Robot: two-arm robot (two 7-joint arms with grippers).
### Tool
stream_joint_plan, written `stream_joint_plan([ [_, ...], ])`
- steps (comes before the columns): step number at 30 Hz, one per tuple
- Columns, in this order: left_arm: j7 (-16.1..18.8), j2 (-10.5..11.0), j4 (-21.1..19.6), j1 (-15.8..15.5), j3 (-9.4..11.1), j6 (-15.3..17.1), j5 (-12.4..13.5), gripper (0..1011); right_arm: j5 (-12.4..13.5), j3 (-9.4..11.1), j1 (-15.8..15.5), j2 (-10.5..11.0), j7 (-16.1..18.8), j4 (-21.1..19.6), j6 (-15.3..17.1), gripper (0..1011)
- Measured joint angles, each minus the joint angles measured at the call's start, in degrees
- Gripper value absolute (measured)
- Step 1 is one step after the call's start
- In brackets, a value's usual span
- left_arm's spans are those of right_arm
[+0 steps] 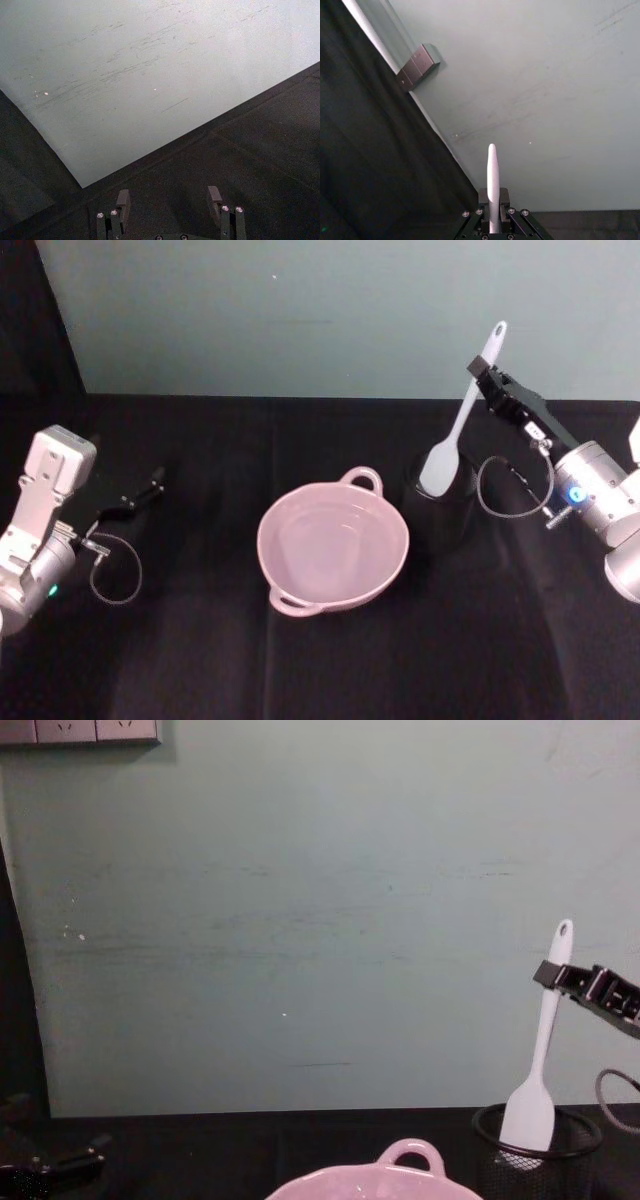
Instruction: Use the one hand to pick up the spoon and stir the clear water in the bowl.
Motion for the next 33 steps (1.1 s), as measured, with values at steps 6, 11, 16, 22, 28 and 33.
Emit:
stream_joint_plan([
  [6,0.0,0.0,0.0,0.0,0.0,0.0,0.0,1011,0.5,-1.1,-0.1,0.4,0.9,1.2,-0.5,117],
  [11,0.0,0.0,0.0,0.0,0.0,0.0,0.0,1011,0.5,-1.9,-0.5,0.6,1.7,1.8,-1.4,117],
  [16,0.0,0.0,0.0,0.0,0.0,0.0,0.0,1011,0.6,-2.4,-0.8,0.8,2.2,2.4,-1.7,117],
  [22,0.0,0.0,0.0,0.0,0.0,0.0,0.0,1011,0.7,-2.9,-1.0,1.0,2.7,3.0,-1.8,117],
  [28,0.0,0.0,0.0,0.0,0.0,0.0,0.0,1011,0.9,-3.4,-1.2,1.1,3.1,3.6,-1.6,117],
  [33,0.0,0.0,0.0,0.0,0.0,0.0,0.0,1011,0.9,-3.8,-1.2,1.1,3.2,4.2,-1.5,117],
])
